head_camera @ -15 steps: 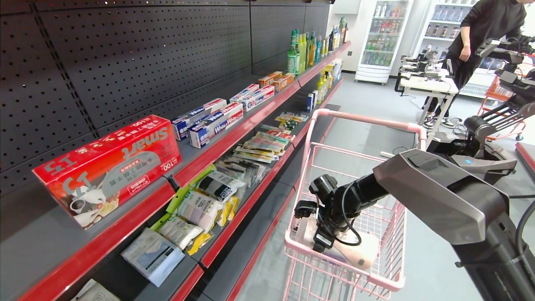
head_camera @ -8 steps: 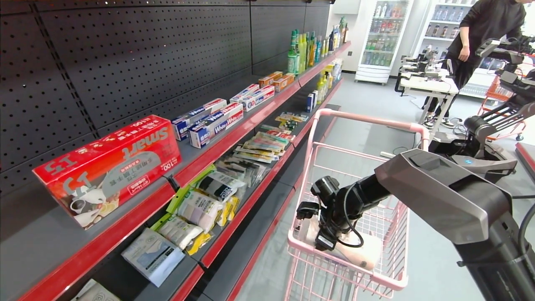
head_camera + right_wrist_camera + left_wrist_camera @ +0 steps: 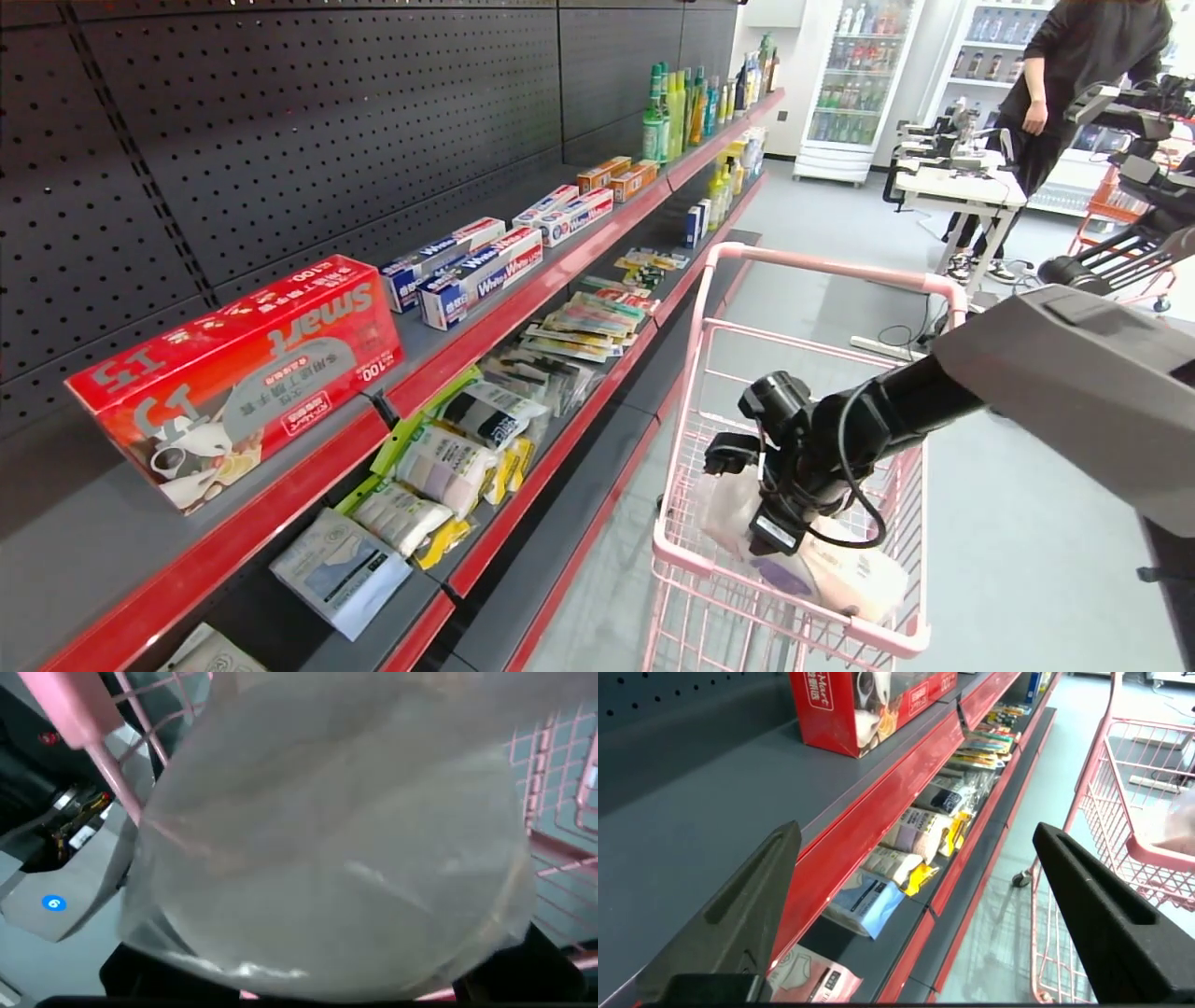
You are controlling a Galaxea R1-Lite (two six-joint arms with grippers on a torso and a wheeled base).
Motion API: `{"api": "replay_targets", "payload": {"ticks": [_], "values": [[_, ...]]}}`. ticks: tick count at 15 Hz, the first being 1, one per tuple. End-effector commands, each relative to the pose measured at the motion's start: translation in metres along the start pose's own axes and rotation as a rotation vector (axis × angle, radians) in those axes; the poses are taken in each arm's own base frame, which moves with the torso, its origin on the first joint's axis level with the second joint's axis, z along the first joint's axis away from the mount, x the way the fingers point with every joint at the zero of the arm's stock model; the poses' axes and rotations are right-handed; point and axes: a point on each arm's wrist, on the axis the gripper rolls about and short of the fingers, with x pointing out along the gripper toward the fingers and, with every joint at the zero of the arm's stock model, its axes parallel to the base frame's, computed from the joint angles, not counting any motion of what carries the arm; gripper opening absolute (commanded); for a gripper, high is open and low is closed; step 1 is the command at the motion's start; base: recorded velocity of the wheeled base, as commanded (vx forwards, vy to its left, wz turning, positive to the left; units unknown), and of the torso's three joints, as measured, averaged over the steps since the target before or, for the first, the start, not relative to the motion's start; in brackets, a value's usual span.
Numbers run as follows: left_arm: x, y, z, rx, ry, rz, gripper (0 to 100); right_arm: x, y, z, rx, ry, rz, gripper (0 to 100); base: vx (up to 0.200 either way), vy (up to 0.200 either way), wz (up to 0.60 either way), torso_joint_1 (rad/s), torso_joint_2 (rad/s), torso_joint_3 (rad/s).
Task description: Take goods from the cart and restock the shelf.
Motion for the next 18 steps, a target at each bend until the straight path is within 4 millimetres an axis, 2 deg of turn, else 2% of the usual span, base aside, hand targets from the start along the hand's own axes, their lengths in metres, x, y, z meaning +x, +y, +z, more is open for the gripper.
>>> {"api": "replay_targets", "payload": {"ticks": [1, 6, 8, 9, 12, 15, 18], "values": [[0.0, 0.0, 0.0, 0.0, 0.001, 0.0, 100, -0.052, -0.015, -0.017, 0.062, -0.067, -0.069, 0, 0.0, 0.0, 0.0, 0.0, 0.0, 0.0], [0.0, 0.0, 0.0, 0.002, 0.001, 0.0, 100, -0.081, -0.032, -0.033, 0.129, -0.101, -0.132, 0, 0.0, 0.0, 0.0, 0.0, 0.0, 0.0], [0.0, 0.0, 0.0, 0.003, 0.001, 0.0, 100, -0.086, -0.036, -0.034, 0.142, -0.121, -0.15, 0, 0.0, 0.0, 0.0, 0.0, 0.0, 0.0], [0.0, 0.0, 0.0, 0.005, 0.001, -0.002, 100, -0.097, -0.039, -0.033, 0.15, -0.153, -0.17, 0, 0.0, 0.0, 0.0, 0.0, 0.0, 0.0], [0.0, 0.0, 0.0, 0.005, 0.001, 0.0, 100, -0.133, -0.043, -0.037, 0.19, -0.24, -0.226, 0, 0.0, 0.0, 0.0, 0.0, 0.0, 0.0], [0.0, 0.0, 0.0, 0.003, 0.001, 0.001, 100, -0.191, -0.042, -0.053, 0.274, -0.375, -0.307, 0, 0.0, 0.0, 0.0, 0.0, 0.0, 0.0], [0.0, 0.0, 0.0, 0.003, 0.001, 0.001, 100, -0.233, -0.032, -0.07, 0.378, -0.492, -0.347, 0, 0.0, 0.0, 0.0, 0.0, 0.0, 0.0]]}}
